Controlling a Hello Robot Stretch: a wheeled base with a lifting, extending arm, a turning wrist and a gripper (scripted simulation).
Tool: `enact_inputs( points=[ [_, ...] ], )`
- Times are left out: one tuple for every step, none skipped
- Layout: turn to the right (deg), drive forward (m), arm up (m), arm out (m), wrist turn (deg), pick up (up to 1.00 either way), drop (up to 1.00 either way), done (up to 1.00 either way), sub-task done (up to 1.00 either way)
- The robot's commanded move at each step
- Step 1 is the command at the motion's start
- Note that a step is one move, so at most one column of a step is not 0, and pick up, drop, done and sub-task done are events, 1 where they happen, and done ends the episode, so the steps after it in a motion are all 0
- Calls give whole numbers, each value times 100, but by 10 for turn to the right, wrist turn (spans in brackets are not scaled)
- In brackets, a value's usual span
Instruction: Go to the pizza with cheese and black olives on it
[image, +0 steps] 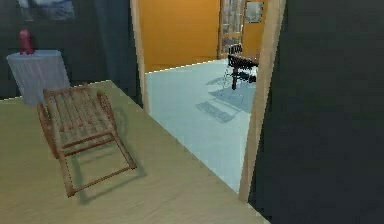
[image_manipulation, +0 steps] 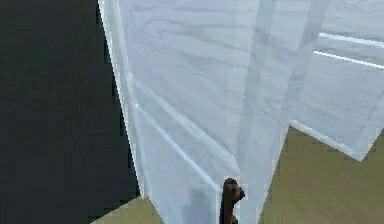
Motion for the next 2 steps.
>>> enact_inputs(
  points=[
    [0,100,0,0,0,0,0,0,0],
    [90,0,0,0,0,0,0,0,0]
  ],
)
